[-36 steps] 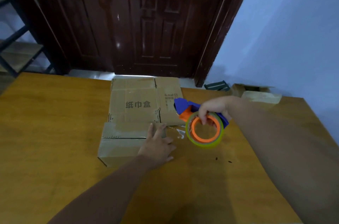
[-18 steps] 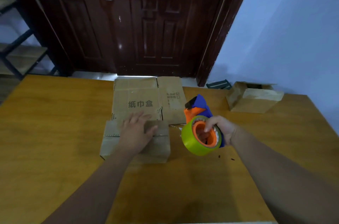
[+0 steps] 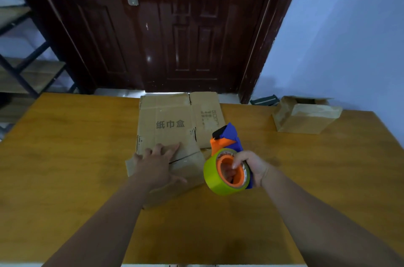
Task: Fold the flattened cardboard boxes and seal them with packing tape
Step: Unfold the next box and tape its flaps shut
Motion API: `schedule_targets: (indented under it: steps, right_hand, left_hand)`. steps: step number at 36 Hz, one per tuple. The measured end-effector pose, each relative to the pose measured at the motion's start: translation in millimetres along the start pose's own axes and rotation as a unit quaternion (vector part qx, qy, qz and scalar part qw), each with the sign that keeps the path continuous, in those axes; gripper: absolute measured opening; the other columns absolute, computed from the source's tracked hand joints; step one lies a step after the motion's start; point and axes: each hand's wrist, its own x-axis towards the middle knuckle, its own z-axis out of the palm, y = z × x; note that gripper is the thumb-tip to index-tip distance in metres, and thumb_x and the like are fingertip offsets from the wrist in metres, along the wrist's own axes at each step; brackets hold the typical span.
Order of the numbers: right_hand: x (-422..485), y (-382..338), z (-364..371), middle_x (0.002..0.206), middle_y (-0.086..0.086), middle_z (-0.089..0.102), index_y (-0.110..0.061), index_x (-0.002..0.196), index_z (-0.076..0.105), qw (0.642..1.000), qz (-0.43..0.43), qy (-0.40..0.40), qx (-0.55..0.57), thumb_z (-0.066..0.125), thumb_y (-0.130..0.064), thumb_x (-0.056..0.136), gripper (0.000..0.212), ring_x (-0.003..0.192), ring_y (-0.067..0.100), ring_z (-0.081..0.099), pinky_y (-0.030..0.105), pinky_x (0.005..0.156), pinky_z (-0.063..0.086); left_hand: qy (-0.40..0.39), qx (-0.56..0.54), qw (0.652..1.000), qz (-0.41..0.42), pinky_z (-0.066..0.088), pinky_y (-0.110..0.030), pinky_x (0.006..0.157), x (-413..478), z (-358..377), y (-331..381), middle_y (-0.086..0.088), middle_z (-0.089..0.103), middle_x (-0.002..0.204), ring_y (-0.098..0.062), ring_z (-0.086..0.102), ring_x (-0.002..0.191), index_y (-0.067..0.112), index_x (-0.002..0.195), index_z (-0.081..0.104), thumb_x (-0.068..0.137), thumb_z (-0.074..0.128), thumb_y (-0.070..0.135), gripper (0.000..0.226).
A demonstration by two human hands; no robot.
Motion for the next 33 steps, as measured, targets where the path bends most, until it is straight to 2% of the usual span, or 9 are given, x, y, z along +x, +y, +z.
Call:
schedule_targets:
  steps: [7,13,17,20,25,30,33]
  right_hand:
    - [1.6,1.6,1.3,0.088,0.016,0.067,-0.002,0.094,0.067,1.000,-0.001,-0.008,-0.009,0.059,-0.009,0.049,0.047,0.077,0.030,0.065,0.035,0.074,0.052]
    - [-0.4,-3.4,3.2,0.090,0.017,0.066,-0.002,0.092,0.068,1.000,0.009,-0.013,-0.012,0.058,-0.009,0.050,0.044,0.077,0.031,0.064,0.035,0.073,0.052]
    - [-1.1,-7.3,7.3,0.099,0.020,0.056,0.005,0.100,0.060,1.000,-0.008,-0.002,-0.004,0.056,-0.008,0.050,0.051,0.083,0.033,0.054,0.036,0.076,0.047]
    - [-0.9,-10.9,10.8,0.090,0.018,0.057,0.002,0.088,0.065,1.000,-0.015,-0.006,0.015,0.054,-0.007,0.051,0.040,0.078,0.032,0.055,0.034,0.072,0.047]
    - [3.1,-14.7,19.7,0.085,0.014,0.050,-0.001,0.083,0.062,0.997,-0.026,-0.030,0.069,0.054,-0.005,0.051,0.033,0.074,0.028,0.050,0.033,0.070,0.046]
    - [10.8,-15.6,29.5,0.089,0.014,0.046,0.000,0.098,0.054,0.996,-0.003,-0.036,0.084,0.054,-0.006,0.052,0.046,0.078,0.027,0.047,0.032,0.072,0.044]
    - [17.7,-13.2,34.0,0.090,0.015,0.059,0.001,0.097,0.061,0.998,-0.006,-0.017,0.064,0.055,-0.003,0.052,0.045,0.081,0.030,0.056,0.036,0.077,0.047]
  left_hand:
    - [0.031,-0.024,0.994,-0.097,0.033,-0.057,0.097,-8.5,23.6,19.2,-0.007,0.021,0.147,-0.037,0.028,0.129,0.044,0.143,-0.019,0.051,0.020,0.100,0.115]
    - [0.036,-0.036,0.988,-0.146,0.037,-0.056,0.093,-18.3,23.4,39.9,-0.007,0.018,0.146,-0.037,0.030,0.126,0.037,0.143,-0.025,0.046,-0.005,0.095,0.115]
    - [0.046,-0.045,0.987,-0.146,0.044,-0.049,0.087,-24.4,26.8,51.7,-0.006,0.011,0.151,-0.036,0.030,0.127,0.026,0.146,-0.024,0.058,-0.002,0.089,0.110]
    - [0.066,-0.049,0.988,-0.133,0.047,-0.039,0.084,-26.4,29.9,58.6,-0.007,0.012,0.150,-0.032,0.034,0.125,0.019,0.148,-0.019,0.069,0.007,0.087,0.107]
    - [0.166,-0.052,0.981,-0.085,0.041,-0.033,0.092,-30.4,36.0,59.9,-0.007,0.024,0.144,-0.025,0.036,0.122,0.019,0.151,-0.001,0.086,0.027,0.073,0.089]
    - [0.182,-0.154,0.968,-0.079,0.041,-0.030,0.091,-33.1,40.7,54.5,-0.005,0.026,0.135,-0.023,0.037,0.118,0.030,0.150,0.015,0.089,0.042,0.060,0.073]
    - [0.182,-0.330,0.917,-0.130,0.040,-0.037,0.092,-31.4,43.0,46.4,-0.008,0.028,0.129,-0.031,0.039,0.117,0.033,0.143,0.033,0.091,0.052,0.047,0.057]
